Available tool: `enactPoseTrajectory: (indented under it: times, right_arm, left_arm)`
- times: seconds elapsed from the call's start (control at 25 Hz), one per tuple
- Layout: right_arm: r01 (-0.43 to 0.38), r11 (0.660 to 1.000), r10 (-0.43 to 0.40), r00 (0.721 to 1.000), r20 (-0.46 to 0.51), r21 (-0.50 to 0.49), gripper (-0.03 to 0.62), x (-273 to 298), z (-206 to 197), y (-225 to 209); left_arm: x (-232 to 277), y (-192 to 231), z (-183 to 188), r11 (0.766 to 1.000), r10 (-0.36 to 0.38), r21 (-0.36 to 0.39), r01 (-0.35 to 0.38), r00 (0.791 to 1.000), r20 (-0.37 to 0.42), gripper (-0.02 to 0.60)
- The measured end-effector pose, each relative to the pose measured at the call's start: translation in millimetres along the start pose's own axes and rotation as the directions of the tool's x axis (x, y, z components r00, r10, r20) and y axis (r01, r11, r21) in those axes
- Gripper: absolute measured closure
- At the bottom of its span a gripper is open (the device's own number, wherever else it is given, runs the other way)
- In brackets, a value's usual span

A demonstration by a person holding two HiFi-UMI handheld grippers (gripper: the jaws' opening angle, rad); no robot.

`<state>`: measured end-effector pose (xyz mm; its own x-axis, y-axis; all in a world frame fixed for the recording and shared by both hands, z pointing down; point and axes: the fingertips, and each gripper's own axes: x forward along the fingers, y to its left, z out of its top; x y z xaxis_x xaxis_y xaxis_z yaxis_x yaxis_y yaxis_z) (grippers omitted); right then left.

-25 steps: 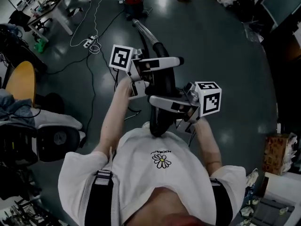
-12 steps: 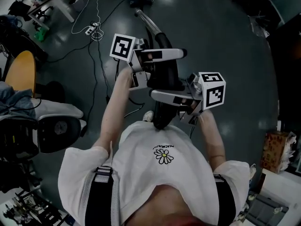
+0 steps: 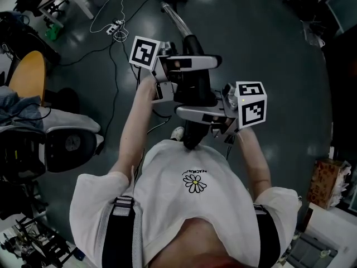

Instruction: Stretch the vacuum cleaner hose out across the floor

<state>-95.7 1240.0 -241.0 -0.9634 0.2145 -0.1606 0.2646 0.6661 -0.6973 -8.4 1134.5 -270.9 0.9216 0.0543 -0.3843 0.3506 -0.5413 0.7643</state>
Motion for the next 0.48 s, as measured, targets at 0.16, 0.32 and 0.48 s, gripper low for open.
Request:
enactPoseTrajectory:
  times: [0.16, 0.32, 0.48]
  right_arm:
    - [0.004, 1.000, -0.004, 1.000, -0.004, 0.015, 0.410, 1.2, -3.3, -2.5]
    - [0.006, 1.000, -0.006, 1.000, -0.003, 0.029, 0.410, -1.0, -3.8, -3.5]
    - [0.010, 0.999, -0.009, 1.000, -0.005, 0.032, 0.410, -1.1, -4.0, -6.1]
  left_arm:
    - [-2.0, 3.2, -2.9, 1.000, -0.003, -0.020, 0.002, 1.000, -0.003, 0.342]
    - [-0.9, 7.0, -3.8, 0.999, 0.000, -0.036, 0.000, 1.000, -0.001, 0.342]
    - [-1.7, 9.5, -3.8, 0.999, 0.000, -0.043, -0.001, 1.000, -0.006, 0.342]
